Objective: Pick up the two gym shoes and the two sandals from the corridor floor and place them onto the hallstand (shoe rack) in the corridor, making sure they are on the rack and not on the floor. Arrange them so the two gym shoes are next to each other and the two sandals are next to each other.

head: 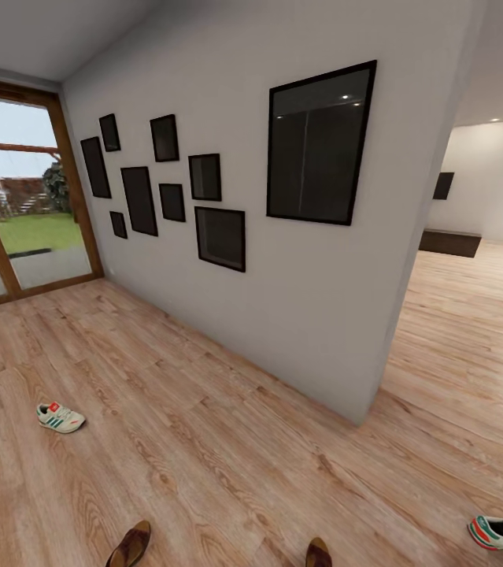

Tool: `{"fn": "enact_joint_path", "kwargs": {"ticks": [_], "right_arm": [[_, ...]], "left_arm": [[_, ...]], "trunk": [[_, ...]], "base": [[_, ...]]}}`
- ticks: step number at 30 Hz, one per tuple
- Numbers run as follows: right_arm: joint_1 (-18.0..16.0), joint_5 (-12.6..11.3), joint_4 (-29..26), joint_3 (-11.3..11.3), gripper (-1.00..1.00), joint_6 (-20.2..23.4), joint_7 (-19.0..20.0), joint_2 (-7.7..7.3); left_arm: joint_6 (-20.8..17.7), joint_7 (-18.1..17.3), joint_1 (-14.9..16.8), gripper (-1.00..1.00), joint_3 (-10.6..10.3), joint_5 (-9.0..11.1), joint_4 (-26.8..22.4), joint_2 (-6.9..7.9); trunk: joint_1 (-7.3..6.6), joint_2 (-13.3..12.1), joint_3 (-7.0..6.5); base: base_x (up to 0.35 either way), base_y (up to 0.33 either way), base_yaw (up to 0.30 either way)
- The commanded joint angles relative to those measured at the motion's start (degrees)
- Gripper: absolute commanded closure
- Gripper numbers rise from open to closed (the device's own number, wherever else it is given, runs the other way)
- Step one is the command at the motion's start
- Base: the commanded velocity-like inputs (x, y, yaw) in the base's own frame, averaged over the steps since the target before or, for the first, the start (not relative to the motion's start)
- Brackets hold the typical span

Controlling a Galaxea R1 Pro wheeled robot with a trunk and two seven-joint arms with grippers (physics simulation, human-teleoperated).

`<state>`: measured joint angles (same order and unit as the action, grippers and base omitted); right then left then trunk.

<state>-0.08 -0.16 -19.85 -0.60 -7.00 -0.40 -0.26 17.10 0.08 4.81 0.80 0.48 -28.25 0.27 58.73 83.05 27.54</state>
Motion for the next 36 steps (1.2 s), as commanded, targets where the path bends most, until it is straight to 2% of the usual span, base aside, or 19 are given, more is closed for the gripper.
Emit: {"fn": "enact_joint_path", "kwargs": {"ticks": [1, 20, 36], "right_arm": [[-0.01, -0.04, -0.01, -0.06, -1.0, -0.13, -0.04, 0.02], [-0.01, -0.06, -0.01, -0.07, -1.0, -0.12, -0.04, 0.02], [-0.01, -0.11, -0.01, -0.07, -1.0, -0.12, -0.04, -0.01]], "left_arm": [[0.18, 0.01, 0.03, -1.0, 0.02, 0.04, 0.03, 0.0], [0.17, 0.01, 0.03, -1.0, 0.07, 0.04, 0.02, 0.0], [0.17, 0.01, 0.03, -1.0, 0.06, 0.04, 0.03, 0.0]], "trunk": [[0.0, 0.03, 0.05], [0.0, 0.03, 0.05], [0.0, 0.03, 0.05]], "base": [[0.001, 0.01, 0.0], [0.088, 0.068, -0.003], [0.002, 0.002, -0.253]]}}
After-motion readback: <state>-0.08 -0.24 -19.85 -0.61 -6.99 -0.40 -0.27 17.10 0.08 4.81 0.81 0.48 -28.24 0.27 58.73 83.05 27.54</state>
